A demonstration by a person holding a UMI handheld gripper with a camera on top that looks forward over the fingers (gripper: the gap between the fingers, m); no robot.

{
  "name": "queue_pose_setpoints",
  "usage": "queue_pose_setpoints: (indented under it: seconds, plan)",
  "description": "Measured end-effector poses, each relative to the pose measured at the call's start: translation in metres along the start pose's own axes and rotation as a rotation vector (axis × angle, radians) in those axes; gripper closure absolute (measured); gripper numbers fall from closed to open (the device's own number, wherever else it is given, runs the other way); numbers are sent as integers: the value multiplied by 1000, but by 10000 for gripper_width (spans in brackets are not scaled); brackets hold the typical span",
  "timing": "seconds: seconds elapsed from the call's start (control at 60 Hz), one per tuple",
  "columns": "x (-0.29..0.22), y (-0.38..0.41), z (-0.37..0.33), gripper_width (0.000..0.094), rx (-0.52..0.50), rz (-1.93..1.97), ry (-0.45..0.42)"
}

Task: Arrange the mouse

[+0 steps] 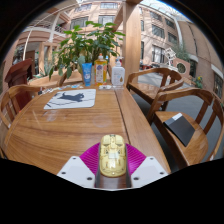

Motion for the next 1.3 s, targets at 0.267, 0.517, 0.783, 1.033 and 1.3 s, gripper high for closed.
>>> queue_pose_setpoints:
  seconds: [0.267, 0.517, 0.783, 1.033, 1.3]
  plan:
    - [-87, -10, -12, 587, 53, 22, -129]
    - [-254, 34, 26, 588, 25, -37, -389]
    - [-261, 147, 163, 589, -101, -88, -277]
    - [-171, 202, 244, 566, -140, -99, -68]
    - [-148, 211, 247, 384, -166, -47, 8]
Point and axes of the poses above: the point between the fingertips, and its own axes, seen from behind it with the camera up: y to the left, x down, z forward, the way the camera looks, the point moved 5 cm from there along -z, backward, against the way the camera looks, and after that the axes turned 8 degrees about -y, right-handed, at the moved point
